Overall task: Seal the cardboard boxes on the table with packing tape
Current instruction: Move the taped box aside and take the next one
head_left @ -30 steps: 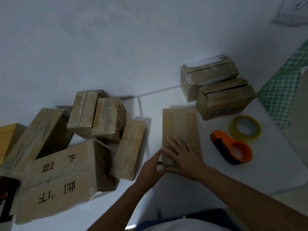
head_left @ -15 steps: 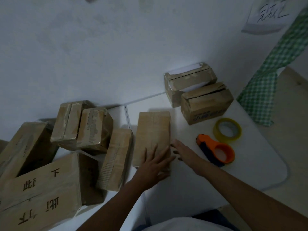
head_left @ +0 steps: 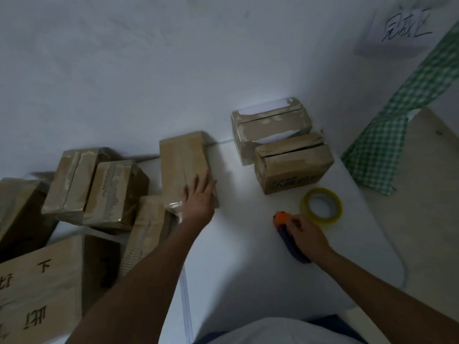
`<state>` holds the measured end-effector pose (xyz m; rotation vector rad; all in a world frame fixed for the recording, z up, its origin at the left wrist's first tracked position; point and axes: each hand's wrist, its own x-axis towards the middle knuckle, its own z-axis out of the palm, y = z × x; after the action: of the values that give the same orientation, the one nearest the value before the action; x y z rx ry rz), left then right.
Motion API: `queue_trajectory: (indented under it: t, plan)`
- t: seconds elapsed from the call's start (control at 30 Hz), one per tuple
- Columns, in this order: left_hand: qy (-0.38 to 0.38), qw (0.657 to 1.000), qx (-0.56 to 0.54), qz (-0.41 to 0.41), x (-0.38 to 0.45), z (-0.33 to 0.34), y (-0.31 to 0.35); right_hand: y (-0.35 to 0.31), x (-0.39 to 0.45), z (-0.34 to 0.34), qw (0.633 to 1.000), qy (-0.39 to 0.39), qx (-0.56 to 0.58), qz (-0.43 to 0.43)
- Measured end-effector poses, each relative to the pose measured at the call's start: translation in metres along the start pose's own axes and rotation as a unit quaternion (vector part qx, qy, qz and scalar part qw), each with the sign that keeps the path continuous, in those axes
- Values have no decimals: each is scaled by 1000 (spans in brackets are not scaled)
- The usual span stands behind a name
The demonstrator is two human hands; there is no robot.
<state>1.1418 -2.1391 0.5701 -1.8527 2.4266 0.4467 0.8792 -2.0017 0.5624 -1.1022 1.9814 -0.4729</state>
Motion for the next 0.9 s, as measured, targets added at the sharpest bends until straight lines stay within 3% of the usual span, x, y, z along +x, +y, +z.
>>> queue_trajectory:
  t: [0.1,0.4,0.57,0.77,0.9]
  plan:
    - [-1,999,-36,-32,13,-6,1,20,0,0,998,24,-58,12]
    - [22,982,-105,154,5,8,84,43,8,-6,989,-94,-115,-4]
    - [34,972,-57,223,52,-11,123,46,9,-10,978,-168,-122,-23]
    - [-39,971,67,227,95,-7,141,51,-7,-34,981,-106,-157,-33]
    - [-38,961,92,257,98,-3,130,43,-16,-61,999,-25,10,-37]
